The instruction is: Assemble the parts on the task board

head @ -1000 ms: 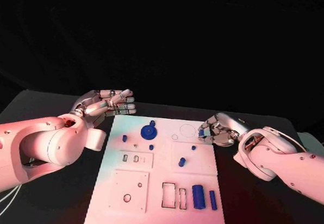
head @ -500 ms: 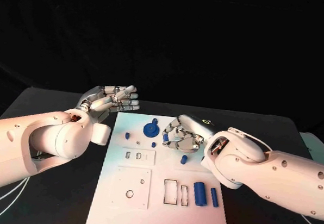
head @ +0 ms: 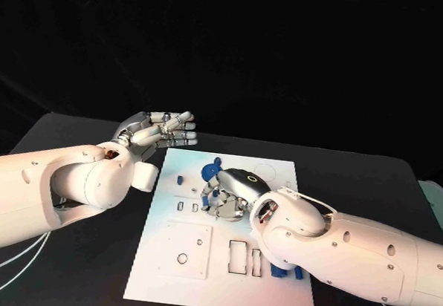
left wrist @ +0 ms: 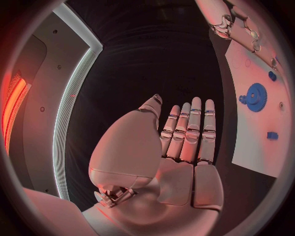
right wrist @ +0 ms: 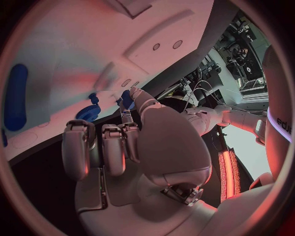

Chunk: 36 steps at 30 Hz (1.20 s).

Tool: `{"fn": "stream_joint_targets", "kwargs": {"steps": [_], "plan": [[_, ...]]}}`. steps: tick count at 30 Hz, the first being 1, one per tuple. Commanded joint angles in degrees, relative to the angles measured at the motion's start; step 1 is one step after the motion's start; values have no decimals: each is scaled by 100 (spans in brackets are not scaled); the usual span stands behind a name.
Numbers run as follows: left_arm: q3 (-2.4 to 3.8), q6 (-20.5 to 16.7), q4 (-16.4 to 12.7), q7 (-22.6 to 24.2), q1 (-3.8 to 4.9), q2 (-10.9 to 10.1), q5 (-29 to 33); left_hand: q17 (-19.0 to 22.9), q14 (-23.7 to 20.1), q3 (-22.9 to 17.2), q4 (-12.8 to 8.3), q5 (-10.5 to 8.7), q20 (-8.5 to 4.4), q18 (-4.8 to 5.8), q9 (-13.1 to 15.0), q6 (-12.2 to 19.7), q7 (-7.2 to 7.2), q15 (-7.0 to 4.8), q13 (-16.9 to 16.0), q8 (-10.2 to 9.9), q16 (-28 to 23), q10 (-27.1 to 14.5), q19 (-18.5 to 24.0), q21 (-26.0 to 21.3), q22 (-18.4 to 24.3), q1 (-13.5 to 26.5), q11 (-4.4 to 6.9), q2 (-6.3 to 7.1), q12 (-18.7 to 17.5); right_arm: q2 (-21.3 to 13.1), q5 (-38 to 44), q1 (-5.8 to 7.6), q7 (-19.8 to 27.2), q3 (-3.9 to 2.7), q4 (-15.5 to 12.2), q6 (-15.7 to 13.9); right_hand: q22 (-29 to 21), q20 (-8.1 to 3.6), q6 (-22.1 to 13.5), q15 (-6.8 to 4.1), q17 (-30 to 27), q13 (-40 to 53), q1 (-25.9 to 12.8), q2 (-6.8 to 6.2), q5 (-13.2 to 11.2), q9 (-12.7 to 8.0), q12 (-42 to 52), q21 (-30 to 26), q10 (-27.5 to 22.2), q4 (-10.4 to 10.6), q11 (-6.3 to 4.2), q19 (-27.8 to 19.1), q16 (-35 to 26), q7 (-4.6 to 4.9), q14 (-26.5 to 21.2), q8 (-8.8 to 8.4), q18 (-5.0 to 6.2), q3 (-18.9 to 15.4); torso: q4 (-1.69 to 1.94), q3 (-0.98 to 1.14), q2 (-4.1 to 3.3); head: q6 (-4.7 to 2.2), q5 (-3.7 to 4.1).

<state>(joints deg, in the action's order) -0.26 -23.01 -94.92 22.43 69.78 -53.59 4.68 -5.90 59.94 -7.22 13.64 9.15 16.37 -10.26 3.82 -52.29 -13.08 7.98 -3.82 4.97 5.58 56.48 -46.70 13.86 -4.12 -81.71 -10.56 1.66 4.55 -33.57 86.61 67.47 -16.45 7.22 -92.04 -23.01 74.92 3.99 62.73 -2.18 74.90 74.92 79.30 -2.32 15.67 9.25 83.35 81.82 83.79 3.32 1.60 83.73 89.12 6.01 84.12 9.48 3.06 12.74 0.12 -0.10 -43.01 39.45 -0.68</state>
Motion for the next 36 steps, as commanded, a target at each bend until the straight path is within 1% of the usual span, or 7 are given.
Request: {"fn": "stream_joint_targets", "kwargs": {"steps": [1,12,16,23,26,32,36], "plan": [[3,129,7,12,4,13,4,-7,-9,-6,-34,13,0,-23,-4,9,-47,52,2,-31,-33,-17,-37,-40,9,-17,-28,-47,-30,85,311,-32,-283,7,67,166,748,-18,80,-34,1335,725,-21,46,20,53,-28,-8,-6,17,-40,57,18,-37,547,60,-70,32,10,1,-9,32,-19],[3,130,6,14,4,4,4,-7,-9,-6,-34,13,0,-23,-4,9,-47,52,2,-31,-33,-17,-37,-40,9,-17,-28,-47,-30,268,438,-106,-341,21,232,252,746,-18,80,-35,1338,728,-33,37,21,54,-25,-11,-2,17,-40,56,19,-38,548,62,-69,32,-2,3,-7,69,-59],[3,128,0,12,5,3,4,-7,-9,-6,-34,13,0,-23,-4,9,-47,52,2,-31,-33,-17,-37,-40,9,-17,-28,-47,-30,296,458,-126,-340,23,294,307,752,-19,82,-36,1338,734,-61,14,15,54,-21,-7,4,17,-42,59,19,-40,548,67,-71,29,-1,1,-6,85,-54],[3,128,-3,11,5,3,4,-7,-9,-6,-34,13,0,-23,-4,9,-47,52,2,-31,-33,-17,-37,-40,9,-17,-28,-47,-30,334,469,-150,-330,25,377,390,746,-20,84,-37,1332,730,-93,-6,3,55,-26,-14,2,21,-43,55,17,-41,546,72,-69,25,2,7,-5,110,-74],[3,126,-1,10,5,2,4,-7,-9,-6,-34,13,0,-23,-4,9,-47,52,2,-31,-33,-17,-37,-40,9,-17,-28,-47,-30,345,469,-157,-328,26,394,413,746,-20,84,-37,1332,730,-93,-6,3,55,-26,-15,2,21,-43,55,17,-41,546,72,-69,25,-2,9,-4,111,-84],[3,122,1,7,5,1,4,-7,-9,-6,-34,13,0,-23,-4,9,-47,52,2,-31,-33,-17,-37,-40,9,-17,-28,-47,-30,351,470,-163,-336,27,424,456,743,-21,80,-37,1331,724,-123,-19,-6,54,-32,-20,-2,29,-43,52,16,-41,546,74,-67,22,-4,1,-2,109,-79],[3,117,3,4,5,-3,4,-7,-9,-6,-34,13,0,-23,-4,9,-47,52,2,-31,-33,-17,-37,-40,9,-17,-28,-47,-30,345,470,-164,-348,27,426,489,744,-20,67,-35,1330,716,-226,-61,-80,50,-41,-25,-6,66,-39,51,16,-37,546,75,-67,-5,-6,3,-1,101,-87]]}}
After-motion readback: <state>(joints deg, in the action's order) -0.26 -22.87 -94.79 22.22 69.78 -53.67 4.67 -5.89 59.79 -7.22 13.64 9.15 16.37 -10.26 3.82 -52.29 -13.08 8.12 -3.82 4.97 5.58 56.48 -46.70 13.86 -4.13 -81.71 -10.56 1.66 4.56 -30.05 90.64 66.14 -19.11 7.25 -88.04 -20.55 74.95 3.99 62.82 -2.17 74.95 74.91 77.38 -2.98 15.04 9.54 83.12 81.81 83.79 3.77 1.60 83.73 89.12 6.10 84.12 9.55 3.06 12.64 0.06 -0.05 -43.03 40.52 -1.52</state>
